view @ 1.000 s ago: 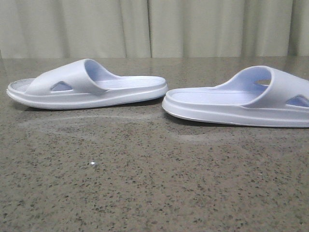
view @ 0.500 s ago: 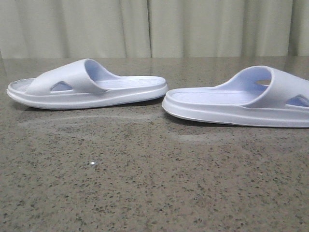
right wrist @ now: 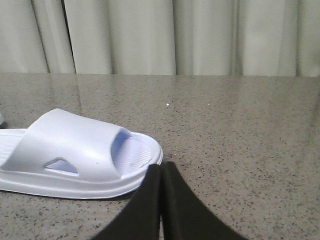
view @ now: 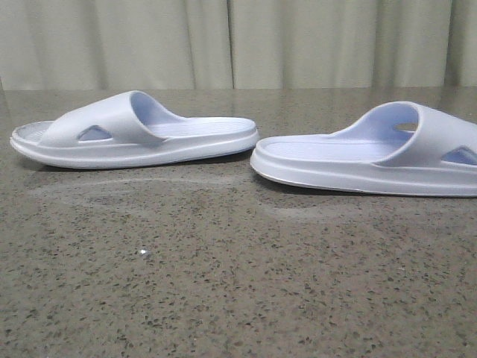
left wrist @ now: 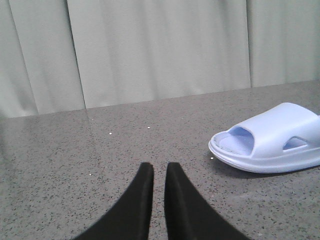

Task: Insert blue slippers together front up

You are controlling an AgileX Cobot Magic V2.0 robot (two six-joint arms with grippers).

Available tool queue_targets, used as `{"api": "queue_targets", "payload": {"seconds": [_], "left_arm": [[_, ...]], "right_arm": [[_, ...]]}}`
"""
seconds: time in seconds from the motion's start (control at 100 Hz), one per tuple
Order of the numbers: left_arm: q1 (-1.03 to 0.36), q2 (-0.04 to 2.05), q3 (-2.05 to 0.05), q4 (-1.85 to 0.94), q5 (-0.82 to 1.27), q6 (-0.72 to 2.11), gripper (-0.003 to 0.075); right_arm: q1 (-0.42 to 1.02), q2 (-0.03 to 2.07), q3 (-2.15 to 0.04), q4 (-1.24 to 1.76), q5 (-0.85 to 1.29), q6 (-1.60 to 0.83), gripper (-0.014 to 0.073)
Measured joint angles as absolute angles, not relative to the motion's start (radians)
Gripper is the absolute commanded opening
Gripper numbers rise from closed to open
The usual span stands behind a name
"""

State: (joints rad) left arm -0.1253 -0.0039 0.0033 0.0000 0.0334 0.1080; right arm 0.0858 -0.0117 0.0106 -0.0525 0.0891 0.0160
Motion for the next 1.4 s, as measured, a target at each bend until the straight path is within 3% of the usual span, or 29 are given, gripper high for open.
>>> {"api": "queue_targets", "payload": {"seconds": [0.45,0.8,1.02,1.4], "left_arm": [[-0.125,-0.004,0.003,-0.024,-0.018,0.108,0.0015],[-0.125,-0.004,-0.017,-0.45,-0.096,0.108,0.0015],[-0.125,0.028,-0.227,-0.555,0.057,0.106,0.0015],[-0.125,0.402,-0.659,-0.573,0.342,0.106,0.0016]], "right_arm": [[0.086,-0.012,0.011,-0.05,0.054,0.016,-0.0106],[0.086,-0.012,-0.034,0.034,0.11,0.016,-0.0106],[0.086,0.021,-0.242,0.039,0.199,0.016,-0.0106],[0.086,0.322,-0.603,0.095,0.4,0.016,-0.0104]]}}
